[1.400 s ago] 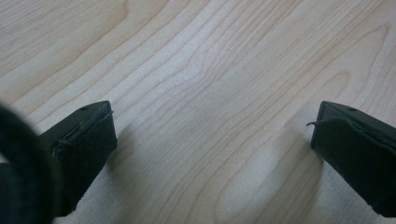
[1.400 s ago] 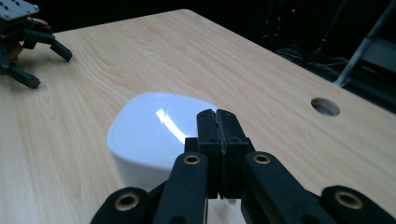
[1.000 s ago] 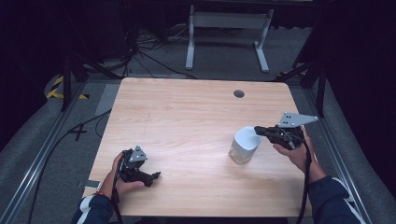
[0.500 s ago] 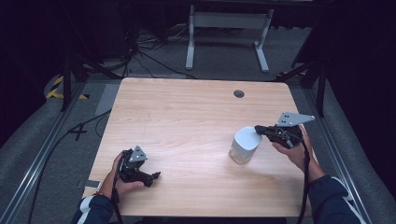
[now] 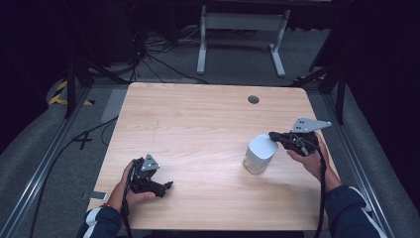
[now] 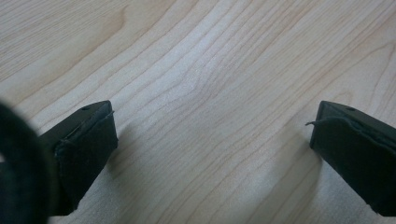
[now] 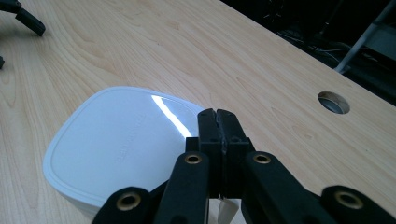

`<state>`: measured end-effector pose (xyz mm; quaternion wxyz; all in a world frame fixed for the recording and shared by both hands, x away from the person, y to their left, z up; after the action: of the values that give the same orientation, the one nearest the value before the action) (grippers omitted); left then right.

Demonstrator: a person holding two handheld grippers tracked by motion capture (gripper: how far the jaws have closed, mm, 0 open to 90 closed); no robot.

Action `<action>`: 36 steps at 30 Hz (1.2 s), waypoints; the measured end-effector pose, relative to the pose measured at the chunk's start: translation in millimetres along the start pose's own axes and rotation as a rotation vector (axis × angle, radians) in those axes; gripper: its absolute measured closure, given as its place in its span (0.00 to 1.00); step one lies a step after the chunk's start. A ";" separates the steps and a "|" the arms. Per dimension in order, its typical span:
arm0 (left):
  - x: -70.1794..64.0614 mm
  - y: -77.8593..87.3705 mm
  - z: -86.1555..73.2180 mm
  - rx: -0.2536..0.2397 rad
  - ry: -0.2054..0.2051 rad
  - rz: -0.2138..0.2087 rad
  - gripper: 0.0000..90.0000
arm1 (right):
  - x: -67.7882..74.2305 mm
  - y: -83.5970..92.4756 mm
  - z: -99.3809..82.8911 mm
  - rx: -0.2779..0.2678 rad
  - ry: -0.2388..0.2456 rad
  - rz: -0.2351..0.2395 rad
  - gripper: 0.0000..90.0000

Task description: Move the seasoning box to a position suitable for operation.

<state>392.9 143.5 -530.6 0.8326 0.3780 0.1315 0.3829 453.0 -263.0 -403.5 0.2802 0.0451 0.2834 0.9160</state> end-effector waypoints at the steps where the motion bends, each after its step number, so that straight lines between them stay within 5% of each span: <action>1: -0.3 0.6 1.4 -0.010 -0.002 0.006 0.06 | -0.3 -0.4 0.2 -0.001 -0.003 -0.002 1.00; 7: -2.7 6.1 6.5 -0.056 -0.030 -0.026 0.34 | -1.5 -0.6 -0.2 -0.007 -0.017 -0.010 1.00; 11: -1.4 10.9 14.4 -0.088 -0.011 -0.034 0.37 | -2.3 -0.3 -0.5 -0.006 -0.023 -0.010 1.00; 18: -13.8 7.8 42.7 -0.124 -0.060 -0.050 0.38 | -2.2 -0.7 0.0 -0.002 -0.020 -0.017 1.00; 30: -74.6 -6.6 132.6 -0.243 -0.179 -0.161 0.37 | -6.9 0.5 -5.2 -0.018 -0.042 -0.033 1.00; 36: -99.3 -21.2 169.8 -0.280 -0.224 -0.179 0.51 | -6.7 0.1 -5.3 -0.027 -0.044 -0.029 1.00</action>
<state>423.8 -28.4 -437.6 0.9171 0.2855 0.0165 0.2777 457.3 -269.3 -407.4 0.3000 0.0576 0.2652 0.9145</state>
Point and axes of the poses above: each handheld gripper's, and its own axes: y roughly backward along the jaws, z roughly out of its top, x roughly to its left, the point moved 7 cm from there along -y, roughly forward along the jaws, and after that the axes turned 7 degrees about z, right-handed, at the moved point
